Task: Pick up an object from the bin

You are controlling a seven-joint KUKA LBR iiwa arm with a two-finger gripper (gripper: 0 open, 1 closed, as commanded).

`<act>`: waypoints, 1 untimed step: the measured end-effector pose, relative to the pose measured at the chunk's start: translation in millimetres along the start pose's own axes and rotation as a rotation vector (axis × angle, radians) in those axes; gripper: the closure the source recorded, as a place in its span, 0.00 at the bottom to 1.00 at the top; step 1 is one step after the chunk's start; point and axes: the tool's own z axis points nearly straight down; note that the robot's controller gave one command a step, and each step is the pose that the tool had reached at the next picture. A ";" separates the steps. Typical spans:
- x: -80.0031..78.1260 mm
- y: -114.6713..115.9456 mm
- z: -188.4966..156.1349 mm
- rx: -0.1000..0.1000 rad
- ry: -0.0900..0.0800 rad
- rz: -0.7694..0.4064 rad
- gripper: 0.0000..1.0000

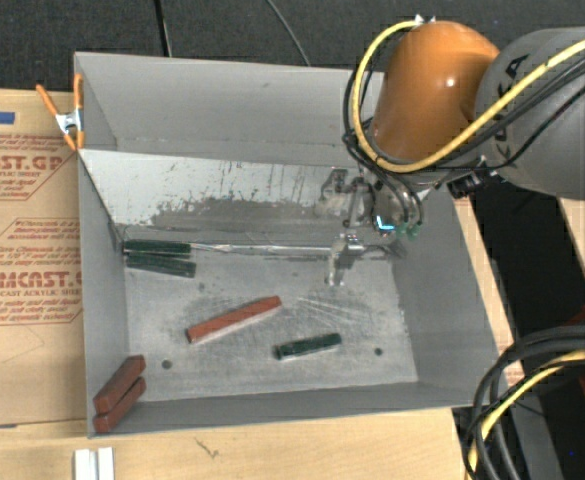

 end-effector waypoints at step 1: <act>-1.5 0.0 -4.8 0.000 -0.008 0.000 0.00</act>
Offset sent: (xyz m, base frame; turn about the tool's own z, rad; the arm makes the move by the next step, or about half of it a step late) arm -0.0375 -0.0343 -0.1060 0.0375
